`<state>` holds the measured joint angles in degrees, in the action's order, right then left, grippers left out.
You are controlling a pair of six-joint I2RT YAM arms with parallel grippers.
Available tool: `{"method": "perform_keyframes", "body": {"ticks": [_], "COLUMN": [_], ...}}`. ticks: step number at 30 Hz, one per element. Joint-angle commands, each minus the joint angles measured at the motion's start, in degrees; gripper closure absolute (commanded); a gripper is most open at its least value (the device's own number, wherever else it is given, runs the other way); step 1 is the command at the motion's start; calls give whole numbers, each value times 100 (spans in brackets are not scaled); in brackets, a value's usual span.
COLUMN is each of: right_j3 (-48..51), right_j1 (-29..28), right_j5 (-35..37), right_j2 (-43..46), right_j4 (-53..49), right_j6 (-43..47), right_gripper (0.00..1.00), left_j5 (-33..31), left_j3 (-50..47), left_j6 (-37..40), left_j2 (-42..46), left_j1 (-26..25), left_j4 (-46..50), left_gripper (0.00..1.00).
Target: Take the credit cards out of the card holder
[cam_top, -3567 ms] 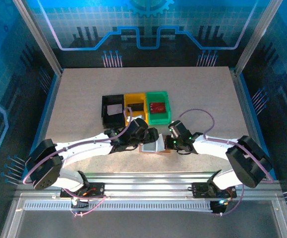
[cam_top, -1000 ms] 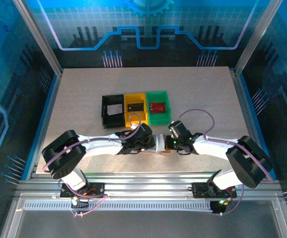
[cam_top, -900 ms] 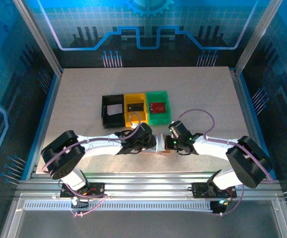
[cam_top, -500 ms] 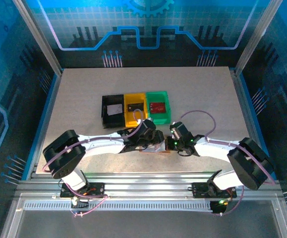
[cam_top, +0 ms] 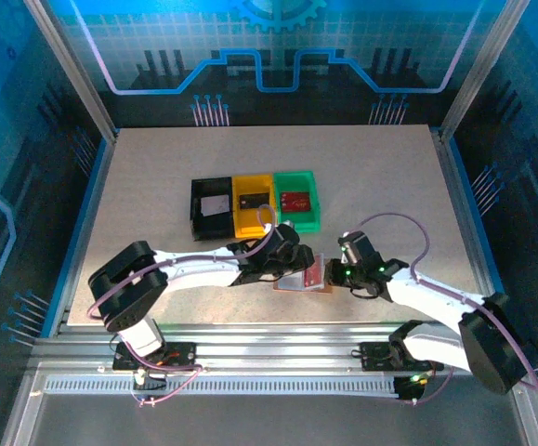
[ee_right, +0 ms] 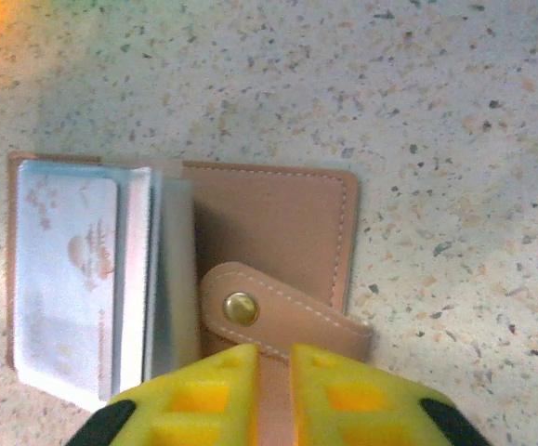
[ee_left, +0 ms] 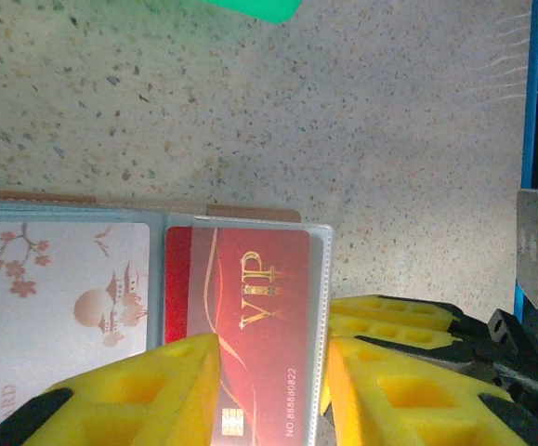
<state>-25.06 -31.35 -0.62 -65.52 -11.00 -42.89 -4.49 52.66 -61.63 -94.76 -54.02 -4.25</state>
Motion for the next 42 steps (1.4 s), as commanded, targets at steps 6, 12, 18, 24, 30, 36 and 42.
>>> {"method": "perform_keyframes", "body": {"ticks": [6,12,18,24,30,36,42], "right_j3": [-240,-394,-380,-277,-181,-79,129], "right_j1": [169,201,246,276,308,344,370], "right_j5": [-150,-84,-455,-720,-573,-492,-443], "right_j2": [253,558,86,-374,-551,-960,-1126], "right_j4": [-856,-1170,-663,18,186,304,501], "right_j6": [115,85,89,77,50,53,17], "right_gripper": [79,77,84,91,95,99,100], "left_j5": [-140,-115,-78,-35,-22,-22,-69], "left_j3": [-364,-347,-130,-2,59,140,139], "left_j6": [15,-76,-137,-215,-267,-280,-312], "left_j2": [256,120,-97,-313,-487,-691,-815], "left_j1": [-12,-87,-165,-215,-223,-232,-232], "left_j4": [110,63,47,21,-32,-12,-51], "left_gripper": [63,63,63,63,63,64,65]}}
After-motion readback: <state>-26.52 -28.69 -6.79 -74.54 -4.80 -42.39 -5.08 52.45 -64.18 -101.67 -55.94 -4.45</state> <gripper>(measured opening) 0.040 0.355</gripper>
